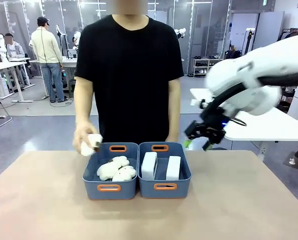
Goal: Sort the digital clocks into the basket.
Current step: Pick up the Digital clock from the table and place it into the empty Plastic storage basket.
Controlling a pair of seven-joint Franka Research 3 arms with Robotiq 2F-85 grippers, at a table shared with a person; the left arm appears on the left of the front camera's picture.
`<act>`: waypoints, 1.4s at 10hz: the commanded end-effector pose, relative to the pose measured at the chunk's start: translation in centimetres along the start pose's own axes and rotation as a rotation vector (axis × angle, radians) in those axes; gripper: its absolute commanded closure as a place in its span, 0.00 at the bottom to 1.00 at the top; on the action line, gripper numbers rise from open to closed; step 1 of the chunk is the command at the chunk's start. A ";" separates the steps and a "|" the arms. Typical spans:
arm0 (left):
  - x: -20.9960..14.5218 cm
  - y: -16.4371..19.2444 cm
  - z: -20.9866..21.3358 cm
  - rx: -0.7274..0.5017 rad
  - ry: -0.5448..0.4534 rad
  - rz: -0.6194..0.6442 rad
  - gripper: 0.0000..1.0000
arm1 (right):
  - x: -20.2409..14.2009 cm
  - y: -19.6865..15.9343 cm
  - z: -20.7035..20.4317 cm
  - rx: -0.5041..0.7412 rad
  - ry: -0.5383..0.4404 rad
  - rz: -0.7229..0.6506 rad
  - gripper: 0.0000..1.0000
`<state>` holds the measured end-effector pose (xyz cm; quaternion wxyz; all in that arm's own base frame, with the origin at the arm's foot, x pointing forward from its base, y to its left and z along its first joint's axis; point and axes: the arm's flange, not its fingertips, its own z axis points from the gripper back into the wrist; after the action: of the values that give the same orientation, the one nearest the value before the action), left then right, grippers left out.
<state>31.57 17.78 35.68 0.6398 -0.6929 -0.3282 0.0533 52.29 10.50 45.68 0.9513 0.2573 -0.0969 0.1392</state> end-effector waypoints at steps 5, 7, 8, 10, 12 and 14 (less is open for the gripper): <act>0.2 -0.5 -0.1 0.014 -0.005 0.012 0.02 | -17.8 -23.0 9.3 0.711 -0.069 -0.041 0.00; 0.2 -0.5 -0.1 0.014 -0.005 0.012 0.02 | -23.8 -27.9 9.8 0.788 -0.163 -0.086 0.00; 0.2 -0.5 -0.1 0.014 -0.005 0.012 0.02 | -26.7 -29.1 10.1 0.809 -0.209 -0.095 0.00; 0.2 -0.5 -0.1 0.014 -0.005 0.012 0.02 | -30.5 -31.3 10.3 0.813 -0.260 -0.116 0.00; 0.2 -0.5 -0.1 0.014 -0.005 0.012 0.02 | -31.4 -33.3 9.9 0.807 -0.253 -0.105 0.00; 0.2 -0.5 -0.1 0.014 -0.005 0.012 0.02 | -31.6 -34.7 9.8 0.850 -0.283 -0.065 0.00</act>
<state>31.58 17.80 35.69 0.6399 -0.6928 -0.3284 0.0533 31.82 -29.06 30.28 0.7553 0.6350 -0.1433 0.0759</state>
